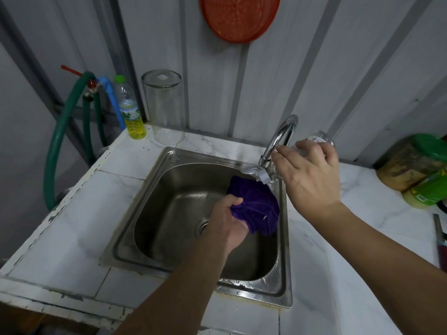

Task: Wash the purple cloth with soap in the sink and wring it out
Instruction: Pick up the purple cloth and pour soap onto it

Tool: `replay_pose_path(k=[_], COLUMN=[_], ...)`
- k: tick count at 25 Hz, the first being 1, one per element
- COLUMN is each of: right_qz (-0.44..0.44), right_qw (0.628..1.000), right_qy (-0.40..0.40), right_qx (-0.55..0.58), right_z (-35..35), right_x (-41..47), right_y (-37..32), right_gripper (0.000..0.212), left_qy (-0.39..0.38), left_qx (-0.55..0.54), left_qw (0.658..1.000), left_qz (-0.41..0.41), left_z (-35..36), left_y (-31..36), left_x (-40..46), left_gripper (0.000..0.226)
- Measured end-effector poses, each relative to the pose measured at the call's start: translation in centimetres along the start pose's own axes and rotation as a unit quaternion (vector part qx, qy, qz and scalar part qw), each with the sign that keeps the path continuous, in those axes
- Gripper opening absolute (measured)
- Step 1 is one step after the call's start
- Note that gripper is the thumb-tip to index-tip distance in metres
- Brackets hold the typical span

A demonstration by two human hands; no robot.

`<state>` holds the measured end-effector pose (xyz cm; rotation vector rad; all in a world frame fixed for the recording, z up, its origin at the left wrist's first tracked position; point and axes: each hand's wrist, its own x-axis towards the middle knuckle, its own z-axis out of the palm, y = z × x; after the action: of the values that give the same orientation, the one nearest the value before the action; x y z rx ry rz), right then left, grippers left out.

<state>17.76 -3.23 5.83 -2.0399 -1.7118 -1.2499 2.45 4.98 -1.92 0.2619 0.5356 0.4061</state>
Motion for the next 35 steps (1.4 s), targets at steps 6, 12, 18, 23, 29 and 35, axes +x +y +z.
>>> replay_pose_path(k=[6, 12, 18, 23, 29, 35], right_qz=[0.023, 0.07, 0.317, 0.563, 0.652, 0.648], right_qw=[1.0, 0.996, 0.916, 0.768, 0.68, 0.677], right_qy=[-0.009, -0.044, -0.09, -0.149, -0.188, -0.19], right_qx=[-0.003, 0.022, 0.228, 0.266, 0.278, 0.293], right_z=[-0.3, -0.4, 0.1, 0.8, 0.3, 0.4], right_x=[-0.2, -0.7, -5.3, -13.3, -18.2, -18.7], right_y=[-0.4, -0.8, -0.2, -0.3, -1.6, -1.8], right_gripper=[0.032, 0.033, 0.043, 0.025, 0.02, 0.022], left_qy=[-0.001, -0.018, -0.016, -0.017, -0.01, -0.009], left_qx=[-0.003, 0.004, -0.012, -0.02, -0.024, -0.029], left_qw=[1.0, 1.0, 1.0, 0.999, 0.999, 0.999], left_qz=[0.002, 0.007, 0.004, 0.019, 0.03, 0.037], left_z=[0.0, -0.4, -0.8, -0.8, -0.5, -0.4], left_y=[0.0, -0.1, 0.1, 0.0, 0.0, 0.2], left_x=[-0.2, -0.2, -0.1, 0.1, 0.0, -0.4], left_gripper=[0.072, 0.071, 0.066, 0.061, 0.073, 0.07])
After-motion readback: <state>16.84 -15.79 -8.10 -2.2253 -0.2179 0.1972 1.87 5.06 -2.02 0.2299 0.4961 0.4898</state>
